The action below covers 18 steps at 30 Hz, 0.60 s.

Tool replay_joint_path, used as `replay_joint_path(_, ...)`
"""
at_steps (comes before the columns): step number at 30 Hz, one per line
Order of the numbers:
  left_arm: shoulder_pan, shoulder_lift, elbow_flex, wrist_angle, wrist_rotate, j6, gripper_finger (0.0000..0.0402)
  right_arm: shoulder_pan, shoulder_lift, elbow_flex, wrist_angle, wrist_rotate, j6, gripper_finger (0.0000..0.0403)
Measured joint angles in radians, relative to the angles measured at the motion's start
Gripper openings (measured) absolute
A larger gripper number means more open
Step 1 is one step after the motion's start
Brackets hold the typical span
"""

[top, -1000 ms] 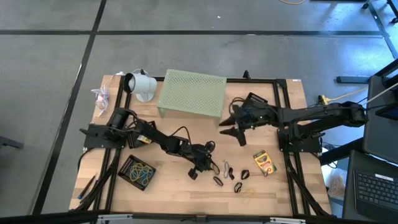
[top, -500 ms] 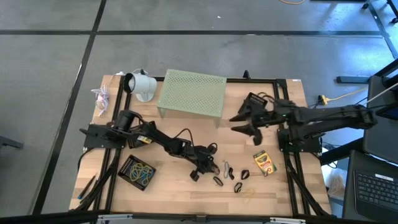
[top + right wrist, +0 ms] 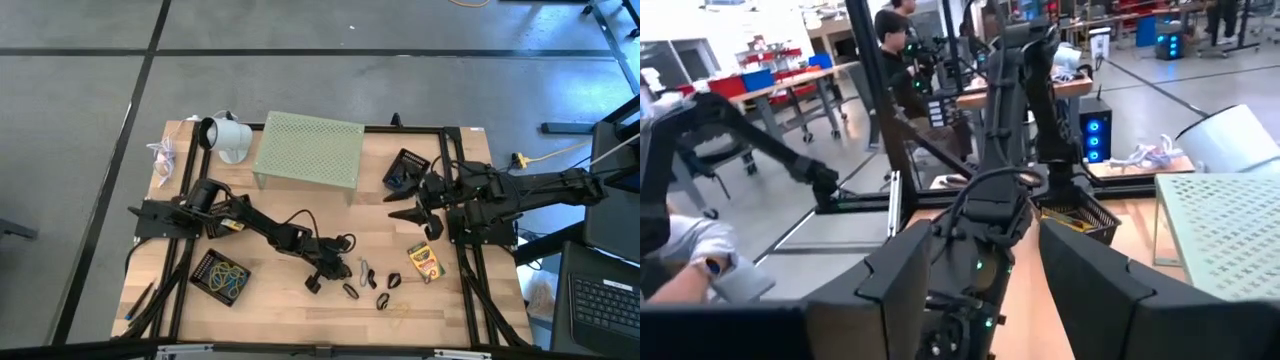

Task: Pick & Place Office Desk Supplies
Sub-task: Put the black rubber band into the bottom left black bin

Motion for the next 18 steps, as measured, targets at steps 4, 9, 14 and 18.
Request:
replay_joint_path(4,-0.003,-0.030,-0.002,-0.003,-0.034,-0.002,0.0003,0.022,0.000,0.000,-0.003,0.000,-0.010,0.0191)
replay_joint_path(9,-0.015,-0.114,-0.003,0.029,-0.182,-0.056,0.0003,0.032,0.003,0.000,-0.010,0.000,-0.009,0.0191)
replay_joint_path(14,-0.028,-0.202,-0.002,0.044,-0.317,-0.105,0.0003,0.032,0.005,0.000,-0.015,0.000,-0.009,0.0191)
replay_joint_path(18,-0.056,-0.267,-0.002,0.033,-0.422,-0.105,0.0002,0.032,0.005,0.000,-0.015,0.000,-0.009,0.0191)
